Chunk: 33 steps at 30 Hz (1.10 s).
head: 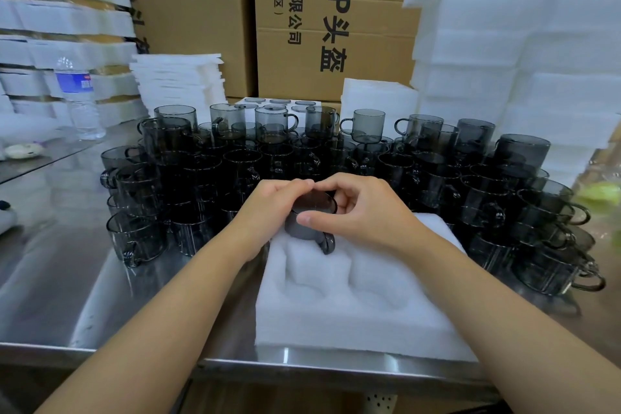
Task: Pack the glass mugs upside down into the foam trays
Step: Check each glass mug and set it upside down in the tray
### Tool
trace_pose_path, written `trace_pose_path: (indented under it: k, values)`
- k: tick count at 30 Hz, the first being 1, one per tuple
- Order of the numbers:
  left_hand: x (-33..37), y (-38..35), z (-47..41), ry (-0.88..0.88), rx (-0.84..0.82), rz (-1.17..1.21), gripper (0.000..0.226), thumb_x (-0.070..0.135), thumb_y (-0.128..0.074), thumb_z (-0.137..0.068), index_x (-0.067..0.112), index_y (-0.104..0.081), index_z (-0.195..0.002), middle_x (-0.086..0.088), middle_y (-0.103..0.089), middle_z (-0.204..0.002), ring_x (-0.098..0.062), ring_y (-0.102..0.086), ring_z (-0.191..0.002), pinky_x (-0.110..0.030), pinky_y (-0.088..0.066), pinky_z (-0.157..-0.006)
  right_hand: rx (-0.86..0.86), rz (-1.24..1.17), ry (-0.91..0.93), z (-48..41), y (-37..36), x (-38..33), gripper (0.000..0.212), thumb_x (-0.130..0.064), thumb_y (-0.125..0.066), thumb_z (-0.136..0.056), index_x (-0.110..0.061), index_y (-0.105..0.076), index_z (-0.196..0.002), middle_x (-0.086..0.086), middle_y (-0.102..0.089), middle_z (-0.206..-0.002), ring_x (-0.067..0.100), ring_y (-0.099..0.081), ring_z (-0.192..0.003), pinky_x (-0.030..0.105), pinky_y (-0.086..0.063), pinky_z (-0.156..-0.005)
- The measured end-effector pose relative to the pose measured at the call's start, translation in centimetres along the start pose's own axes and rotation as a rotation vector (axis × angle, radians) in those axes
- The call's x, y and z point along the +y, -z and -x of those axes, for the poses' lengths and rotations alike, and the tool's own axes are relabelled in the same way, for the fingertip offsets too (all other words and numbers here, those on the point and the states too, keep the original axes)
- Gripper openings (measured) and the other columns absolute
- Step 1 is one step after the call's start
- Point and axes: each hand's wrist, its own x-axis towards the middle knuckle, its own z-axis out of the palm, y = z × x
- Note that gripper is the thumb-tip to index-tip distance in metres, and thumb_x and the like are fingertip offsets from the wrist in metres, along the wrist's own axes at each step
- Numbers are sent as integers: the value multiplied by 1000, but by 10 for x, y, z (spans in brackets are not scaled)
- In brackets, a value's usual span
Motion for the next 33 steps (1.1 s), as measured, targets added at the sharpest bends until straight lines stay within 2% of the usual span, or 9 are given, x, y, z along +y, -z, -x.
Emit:
trace_pose_path:
  k: [4,8,13,18,22,27,31,33]
  values:
    - [-1,-2,-1,-8,60,38,29,21,-54,-92,20,-74,-72,-2,-68,-68,-19,-63,-70,-30,-50,-66,-17,-60,-35,-1,0,-1,24,-56,-75,-66,-44,-70,-86,-12,-45,-52,0,-39,-49,13,-28,-47]
    - [0,-4,-3,-48,104,53,27,6,-52,-92,26,-67,-100,-6,-69,-87,-21,-66,-87,-33,-50,-85,-56,-33,-35,-2,2,-2,22,-58,-74,-67,-48,-68,-86,-9,-46,-55,0,-39,-49,15,-26,-47]
    - [2,-4,0,-74,52,71,21,11,-54,-92,23,-70,-98,-1,-72,-96,-11,-68,-91,-23,-49,-83,-104,16,34,0,3,-1,33,-53,-77,-67,-44,-68,-97,-10,-44,-56,1,-39,-53,16,-28,-51]
    - [-1,-4,-1,-67,35,-19,19,14,-54,-94,18,-72,-97,1,-73,-98,-12,-67,-96,-27,-49,-89,-111,74,55,-1,3,0,37,-58,-72,-68,-32,-71,-96,-11,-40,-52,3,-36,-51,17,-28,-49]
    - [-2,-2,-1,-65,2,-77,21,13,-54,-94,20,-73,-94,6,-73,-97,-6,-66,-95,-22,-47,-87,-165,102,49,0,4,-1,39,-57,-71,-71,-25,-73,-94,-11,-35,-45,4,-34,-47,13,-27,-46]
    - [0,-1,2,-113,-32,-153,21,12,-54,-95,22,-72,-96,8,-72,-96,4,-64,-88,-6,-45,-74,-221,183,49,0,3,-2,51,-58,-70,-70,-12,-69,-93,-9,-30,-47,7,-31,-49,19,-25,-47]
    - [3,0,3,-144,-72,-222,18,13,-55,-95,22,-70,-100,10,-71,-96,7,-63,-85,-3,-44,-72,-246,269,43,-1,4,-1,57,-63,-68,-68,-7,-61,-78,-4,-30,-55,8,-29,-51,24,-19,-49]
    - [3,1,4,-141,-80,-235,17,14,-56,-95,22,-71,-100,9,-72,-96,3,-64,-87,-4,-45,-73,-255,310,37,-1,4,-1,60,-66,-66,-68,-7,-62,-78,0,-32,-56,9,-30,-50,24,-20,-48]
